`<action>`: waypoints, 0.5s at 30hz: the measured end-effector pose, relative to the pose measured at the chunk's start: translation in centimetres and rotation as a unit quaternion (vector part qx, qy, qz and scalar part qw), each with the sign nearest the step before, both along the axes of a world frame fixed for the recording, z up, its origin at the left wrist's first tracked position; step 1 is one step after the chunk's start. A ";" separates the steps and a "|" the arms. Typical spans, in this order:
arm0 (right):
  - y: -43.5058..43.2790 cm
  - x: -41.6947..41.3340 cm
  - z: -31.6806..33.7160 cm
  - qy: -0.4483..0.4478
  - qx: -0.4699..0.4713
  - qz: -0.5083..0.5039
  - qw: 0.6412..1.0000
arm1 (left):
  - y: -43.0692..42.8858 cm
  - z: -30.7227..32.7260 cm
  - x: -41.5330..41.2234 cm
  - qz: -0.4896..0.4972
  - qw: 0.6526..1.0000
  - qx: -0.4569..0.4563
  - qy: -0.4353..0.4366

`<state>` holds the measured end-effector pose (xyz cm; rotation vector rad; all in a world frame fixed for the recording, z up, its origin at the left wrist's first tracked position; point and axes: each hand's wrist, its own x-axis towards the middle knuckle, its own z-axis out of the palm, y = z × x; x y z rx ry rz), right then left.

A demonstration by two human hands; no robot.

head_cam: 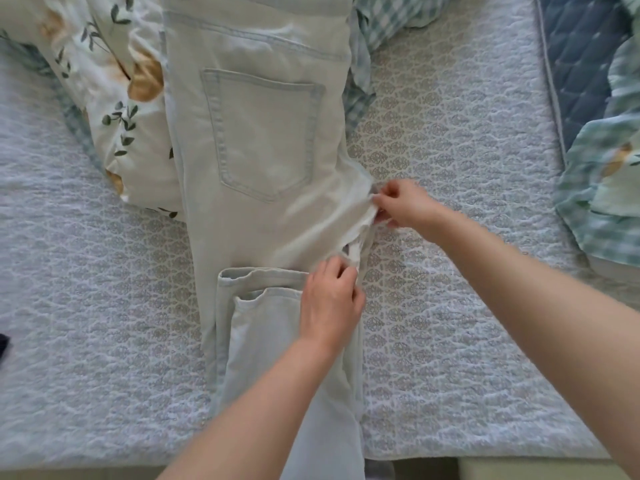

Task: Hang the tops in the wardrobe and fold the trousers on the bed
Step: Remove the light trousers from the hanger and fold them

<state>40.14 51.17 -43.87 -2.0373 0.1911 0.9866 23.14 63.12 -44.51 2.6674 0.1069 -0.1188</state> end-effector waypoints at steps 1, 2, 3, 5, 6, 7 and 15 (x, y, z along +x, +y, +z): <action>-0.9 0.1 0.0 0.017 0.010 -0.021 1.000 | 0.0 -0.2 -0.2 -0.007 1.000 -0.005 0.000; -1.6 0.0 -0.1 0.030 0.011 -0.030 0.999 | 0.0 -0.4 -0.2 -0.018 1.000 0.004 0.007; -2.1 -0.1 -0.4 0.037 0.004 -0.030 0.999 | -0.1 -0.6 -0.2 -0.035 0.999 0.020 0.023; -2.2 -0.3 -0.9 0.035 -0.013 -0.031 0.999 | -0.4 -0.8 0.0 -0.076 0.993 0.060 0.071; -2.0 -0.3 -1.1 0.028 -0.019 -0.036 0.999 | -0.5 -0.8 0.1 -0.097 0.989 0.071 0.087; -1.7 -0.3 -1.2 0.016 -0.025 -0.048 0.998 | -0.5 -0.8 0.2 -0.118 0.985 0.073 0.097; 0.7 0.7 -0.3 -0.083 -0.059 0.064 0.993 | -0.6 0.5 2.9 -0.033 0.984 0.022 0.172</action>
